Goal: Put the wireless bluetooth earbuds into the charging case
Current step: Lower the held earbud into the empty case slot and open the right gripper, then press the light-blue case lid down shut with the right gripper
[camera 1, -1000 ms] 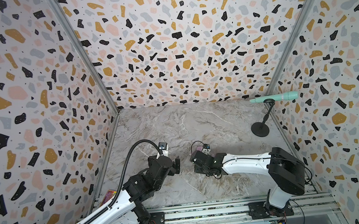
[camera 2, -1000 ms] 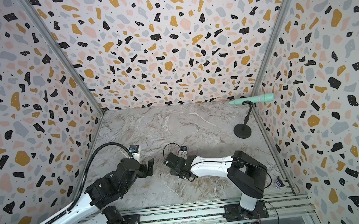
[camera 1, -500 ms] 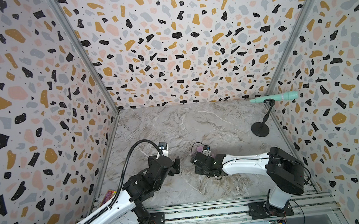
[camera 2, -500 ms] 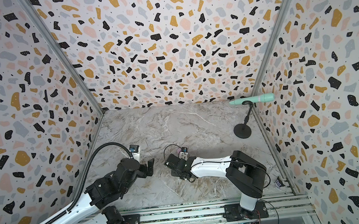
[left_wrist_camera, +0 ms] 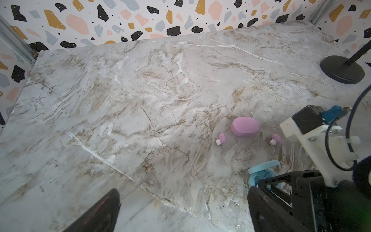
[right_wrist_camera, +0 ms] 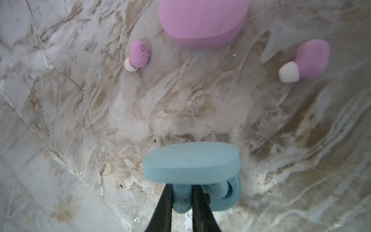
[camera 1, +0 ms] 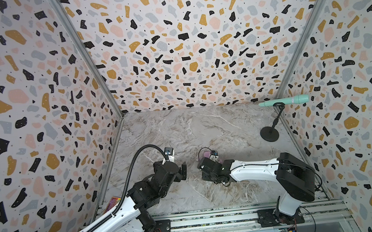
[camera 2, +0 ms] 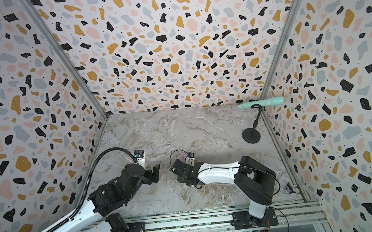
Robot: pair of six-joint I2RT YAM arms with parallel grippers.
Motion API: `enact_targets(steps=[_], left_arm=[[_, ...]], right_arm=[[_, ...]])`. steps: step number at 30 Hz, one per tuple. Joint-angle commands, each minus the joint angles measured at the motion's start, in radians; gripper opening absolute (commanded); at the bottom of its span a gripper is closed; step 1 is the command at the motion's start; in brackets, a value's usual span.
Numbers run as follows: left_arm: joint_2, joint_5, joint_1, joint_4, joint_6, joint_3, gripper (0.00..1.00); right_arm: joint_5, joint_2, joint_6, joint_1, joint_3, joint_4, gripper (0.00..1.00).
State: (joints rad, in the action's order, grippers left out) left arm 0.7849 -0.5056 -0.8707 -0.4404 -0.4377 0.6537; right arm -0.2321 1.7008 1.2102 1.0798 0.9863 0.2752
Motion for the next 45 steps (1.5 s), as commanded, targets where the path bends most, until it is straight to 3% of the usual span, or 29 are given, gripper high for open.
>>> enact_targets(steps=[1,36,42,45], left_arm=[[-0.003,0.002,0.005,0.044,0.010,0.001,1.00],[0.003,0.005,0.005,0.046,0.012,0.001,1.00],[0.001,0.005,0.006,0.048,0.013,-0.001,1.00],[-0.010,0.013,0.005,0.057,0.016,-0.007,1.00]], right_arm=[[0.000,0.000,0.005,-0.001,-0.014,0.025,0.19],[0.005,-0.105,-0.060,0.002,0.013,0.024,0.37],[-0.005,-0.165,-0.124,-0.001,0.020,0.020,0.46],[-0.016,-0.204,-0.172,-0.007,0.022,0.024,0.59]])
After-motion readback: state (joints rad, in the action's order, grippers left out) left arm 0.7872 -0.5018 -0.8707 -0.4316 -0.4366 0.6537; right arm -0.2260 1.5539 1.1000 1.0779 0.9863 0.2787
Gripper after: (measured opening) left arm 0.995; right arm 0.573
